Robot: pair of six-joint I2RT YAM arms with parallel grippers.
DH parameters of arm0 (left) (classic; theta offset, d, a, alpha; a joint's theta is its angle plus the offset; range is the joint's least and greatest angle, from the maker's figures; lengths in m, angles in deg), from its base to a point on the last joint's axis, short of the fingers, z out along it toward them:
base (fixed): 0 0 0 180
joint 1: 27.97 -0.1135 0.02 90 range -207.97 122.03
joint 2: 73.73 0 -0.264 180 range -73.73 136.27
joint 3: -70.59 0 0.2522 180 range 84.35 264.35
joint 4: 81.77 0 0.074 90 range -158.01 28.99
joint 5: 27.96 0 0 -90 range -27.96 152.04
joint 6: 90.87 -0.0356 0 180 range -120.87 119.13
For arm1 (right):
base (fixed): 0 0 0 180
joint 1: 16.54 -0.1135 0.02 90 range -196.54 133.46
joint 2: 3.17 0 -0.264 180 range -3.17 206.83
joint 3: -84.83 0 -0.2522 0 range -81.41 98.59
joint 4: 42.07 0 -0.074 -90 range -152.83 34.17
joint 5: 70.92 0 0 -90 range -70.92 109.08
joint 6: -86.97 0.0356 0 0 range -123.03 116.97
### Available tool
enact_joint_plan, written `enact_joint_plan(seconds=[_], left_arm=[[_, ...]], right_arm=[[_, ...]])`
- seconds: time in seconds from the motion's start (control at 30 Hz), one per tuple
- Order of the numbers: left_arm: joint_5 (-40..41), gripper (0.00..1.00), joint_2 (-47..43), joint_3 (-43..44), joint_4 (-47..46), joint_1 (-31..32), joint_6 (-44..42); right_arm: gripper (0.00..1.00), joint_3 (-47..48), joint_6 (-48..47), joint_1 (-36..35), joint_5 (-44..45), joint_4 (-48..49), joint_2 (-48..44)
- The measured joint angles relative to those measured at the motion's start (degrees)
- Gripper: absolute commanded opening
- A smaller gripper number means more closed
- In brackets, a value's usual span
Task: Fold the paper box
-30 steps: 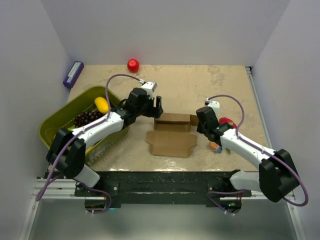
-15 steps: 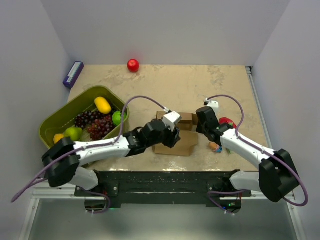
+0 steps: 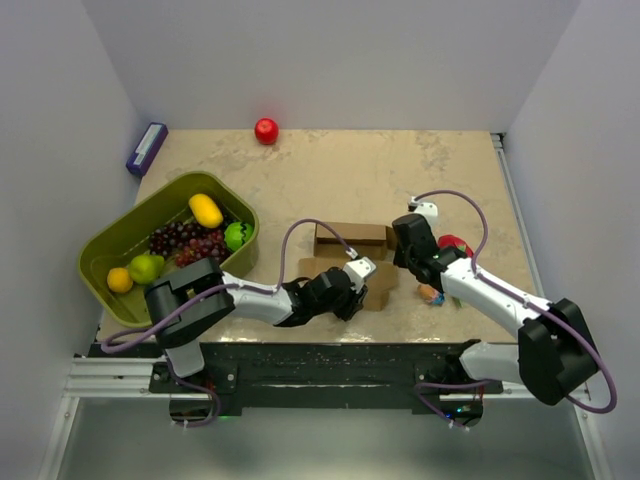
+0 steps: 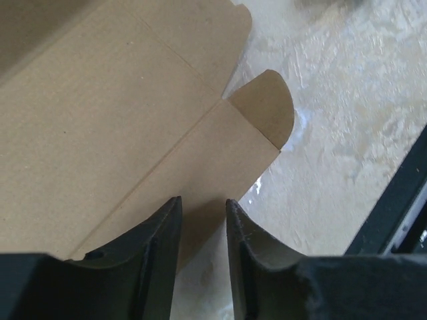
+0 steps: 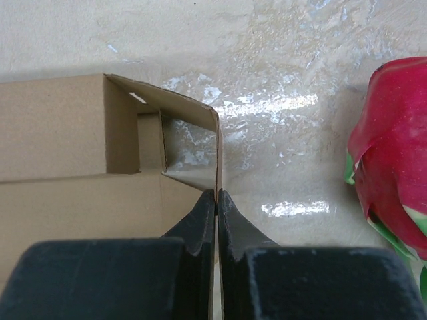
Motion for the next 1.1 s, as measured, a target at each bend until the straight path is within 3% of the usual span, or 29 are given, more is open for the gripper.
enact_joint_plan(seconds=[0.07, 0.43, 0.67, 0.9, 1.1], left_arm=[[1.25, 0.26, 1.01, 0.37, -1.07, 0.00, 0.02], [5.53, 0.22, 6.10, 5.49, -1.97, 0.17, 0.20], [6.82, 0.22, 6.69, 6.05, -1.75, 0.31, 0.22], [7.34, 0.31, 6.38, 6.67, -0.46, 0.59, 0.61], [5.84, 0.36, 4.92, 8.83, 6.21, 0.48, 0.46]], right_arm=[[0.00, 0.02, -0.13, 0.00, -0.04, -0.55, -0.59], [0.00, 3.15, -1.51, 0.15, -2.01, -4.59, -3.63], [0.00, 4.76, -2.58, 0.15, 1.25, -9.05, -3.61], [0.00, 6.19, -3.48, 0.15, 0.61, -10.27, -3.63], [0.00, 4.59, -3.76, 0.15, -2.25, -8.24, -4.26]])
